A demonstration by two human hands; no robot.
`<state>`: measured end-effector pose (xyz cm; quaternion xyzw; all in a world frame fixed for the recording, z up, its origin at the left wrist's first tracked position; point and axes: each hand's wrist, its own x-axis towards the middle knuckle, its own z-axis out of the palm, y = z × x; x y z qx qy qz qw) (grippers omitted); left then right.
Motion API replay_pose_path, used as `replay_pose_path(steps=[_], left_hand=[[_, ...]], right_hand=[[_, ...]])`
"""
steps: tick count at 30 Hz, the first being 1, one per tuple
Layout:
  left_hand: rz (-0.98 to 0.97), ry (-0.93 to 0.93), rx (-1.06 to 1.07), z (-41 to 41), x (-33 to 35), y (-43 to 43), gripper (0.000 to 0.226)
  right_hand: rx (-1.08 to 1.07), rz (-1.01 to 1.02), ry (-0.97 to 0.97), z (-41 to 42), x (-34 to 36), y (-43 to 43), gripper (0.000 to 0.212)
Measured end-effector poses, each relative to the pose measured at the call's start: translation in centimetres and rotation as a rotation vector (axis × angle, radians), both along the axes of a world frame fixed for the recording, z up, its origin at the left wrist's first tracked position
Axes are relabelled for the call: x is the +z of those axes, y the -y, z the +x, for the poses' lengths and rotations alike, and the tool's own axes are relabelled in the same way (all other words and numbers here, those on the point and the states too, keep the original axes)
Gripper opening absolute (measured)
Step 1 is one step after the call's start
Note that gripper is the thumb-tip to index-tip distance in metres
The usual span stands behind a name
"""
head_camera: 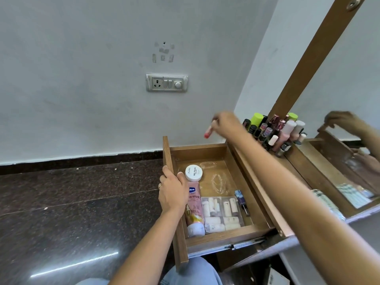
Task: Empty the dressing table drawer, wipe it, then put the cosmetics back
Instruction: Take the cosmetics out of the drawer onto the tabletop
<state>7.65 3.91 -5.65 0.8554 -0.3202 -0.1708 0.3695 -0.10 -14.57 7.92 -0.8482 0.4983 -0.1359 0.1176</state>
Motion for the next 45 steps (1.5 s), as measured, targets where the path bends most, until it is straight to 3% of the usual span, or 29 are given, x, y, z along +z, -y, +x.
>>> replay_pose_path(steps=[3, 10, 41, 45], left_hand=[[0.007, 0.001, 0.006, 0.0, -0.2, 0.0, 0.053], [0.025, 0.012, 0.004, 0.0, -0.2, 0.2, 0.054], [0.035, 0.023, 0.010, 0.0, -0.3, 0.2, 0.053], [0.027, 0.020, 0.010, 0.0, -0.3, 0.3, 0.053]], right_hand=[[-0.034, -0.047, -0.075, -3.2, 2.9, 3.1, 0.023], [-0.044, -0.137, -0.256, -7.1, 1.8, 6.9, 0.021], [-0.066, -0.123, -0.308, -6.5, 1.7, 7.0, 0.029], [-0.064, -0.227, -0.238, -5.8, 3.0, 5.5, 0.029]])
